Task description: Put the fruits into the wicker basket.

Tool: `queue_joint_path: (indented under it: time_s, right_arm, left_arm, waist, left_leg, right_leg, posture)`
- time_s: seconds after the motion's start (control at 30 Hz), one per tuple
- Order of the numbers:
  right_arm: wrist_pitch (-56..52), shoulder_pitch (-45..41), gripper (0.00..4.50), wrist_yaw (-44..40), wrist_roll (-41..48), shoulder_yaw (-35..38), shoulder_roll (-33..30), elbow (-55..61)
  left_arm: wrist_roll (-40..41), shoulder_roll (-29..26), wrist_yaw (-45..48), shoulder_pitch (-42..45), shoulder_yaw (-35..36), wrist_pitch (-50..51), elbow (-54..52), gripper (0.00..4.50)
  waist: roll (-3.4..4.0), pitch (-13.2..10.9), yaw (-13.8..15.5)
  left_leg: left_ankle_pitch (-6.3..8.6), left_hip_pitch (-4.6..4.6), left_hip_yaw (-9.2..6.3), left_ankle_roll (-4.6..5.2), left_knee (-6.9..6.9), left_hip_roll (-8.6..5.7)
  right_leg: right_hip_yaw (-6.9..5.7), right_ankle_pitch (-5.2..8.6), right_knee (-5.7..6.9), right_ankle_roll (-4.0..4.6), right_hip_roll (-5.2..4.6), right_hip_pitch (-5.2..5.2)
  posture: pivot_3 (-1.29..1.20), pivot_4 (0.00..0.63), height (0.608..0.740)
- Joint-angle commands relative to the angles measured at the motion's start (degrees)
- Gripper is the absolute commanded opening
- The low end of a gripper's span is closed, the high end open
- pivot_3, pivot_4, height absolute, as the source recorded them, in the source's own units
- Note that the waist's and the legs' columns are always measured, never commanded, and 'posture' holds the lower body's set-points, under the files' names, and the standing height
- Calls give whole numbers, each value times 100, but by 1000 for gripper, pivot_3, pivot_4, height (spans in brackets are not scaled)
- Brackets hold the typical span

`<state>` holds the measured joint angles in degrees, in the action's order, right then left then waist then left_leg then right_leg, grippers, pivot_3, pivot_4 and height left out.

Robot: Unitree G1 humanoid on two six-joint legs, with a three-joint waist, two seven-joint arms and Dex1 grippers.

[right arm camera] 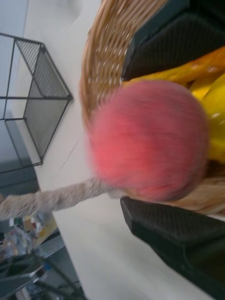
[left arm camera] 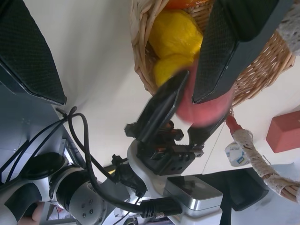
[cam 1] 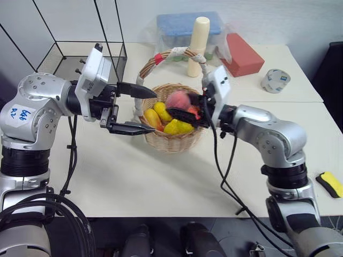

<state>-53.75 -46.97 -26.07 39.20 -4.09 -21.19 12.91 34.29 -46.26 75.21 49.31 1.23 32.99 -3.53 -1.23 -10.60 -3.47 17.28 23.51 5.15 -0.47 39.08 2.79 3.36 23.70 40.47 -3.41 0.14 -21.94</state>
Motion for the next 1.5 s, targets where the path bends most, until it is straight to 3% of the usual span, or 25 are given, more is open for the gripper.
queue_joint_path:
  time_s: [0.03,0.27,0.37,0.53,0.77,0.97,1.07,1.4,1.5]
  right_arm:
    - [-149,-128,4470,105,300,385,53,489]
    - [-830,659,4470,188,1211,1558,-745,1581]
    - [-645,1001,4470,448,952,1819,-936,1582]
    - [342,647,4470,956,-46,1506,-426,443]
    - [1223,-48,4470,500,-832,972,-60,-1336]
    - [1716,-395,4470,159,-1287,624,84,-1955]
    - [1911,-432,3914,47,-1457,515,193,-2091]
    - [2144,-310,685,-178,-1662,531,301,-1851]
    - [2040,-147,234,-154,-1655,639,200,-1544]
  left_arm:
    - [-1,-62,4,118,140,-118,-32,4500]
    - [0,-57,-8,157,149,-148,6,4500]
    - [-106,-4,-18,245,93,-271,142,4500]
    - [-141,125,-13,442,27,-326,245,4500]
    - [-229,210,9,571,-9,-459,381,4500]
    - [-256,259,-31,553,27,-486,369,4500]
    - [-256,269,-63,532,34,-481,345,4500]
    - [-242,305,-102,543,40,-487,350,4500]
    - [-230,359,-112,553,32,-489,359,4500]
  waist:
    - [0,0,3]
    - [0,0,20]
    - [0,0,17]
    - [0,0,-121]
    - [0,0,-147]
    - [1,0,-143]
    - [1,0,-144]
    - [1,0,-144]
    - [0,0,-142]
  left_leg:
    - [0,-1,0,0,1,0]
    - [1,-1,-6,2,-1,-1]
    - [1,-5,-5,2,-1,-1]
    - [-5,-24,3,-5,-5,0]
    - [-6,-26,3,-7,-21,2]
    - [-6,-25,2,-6,-18,1]
    - [-6,-25,1,-6,-16,1]
    - [-6,-25,0,-6,-12,1]
    - [-5,-25,0,-6,-13,1]
  right_leg:
    - [-1,0,2,0,0,1]
    - [-7,0,-6,0,-1,10]
    - [-7,0,-18,0,-1,17]
    - [-3,0,-38,0,5,33]
    - [-3,0,-36,0,7,23]
    - [-3,0,-36,0,4,24]
    - [-4,0,-33,0,4,24]
    - [-5,0,-1,0,3,23]
    - [-5,0,0,0,3,23]
  posture:
    - [0,150,740]
    - [0,150,740]
    - [0,150,740]
    - [0,150,740]
    - [0,150,740]
    - [0,150,740]
    - [0,150,740]
    - [0,150,740]
    - [0,150,740]
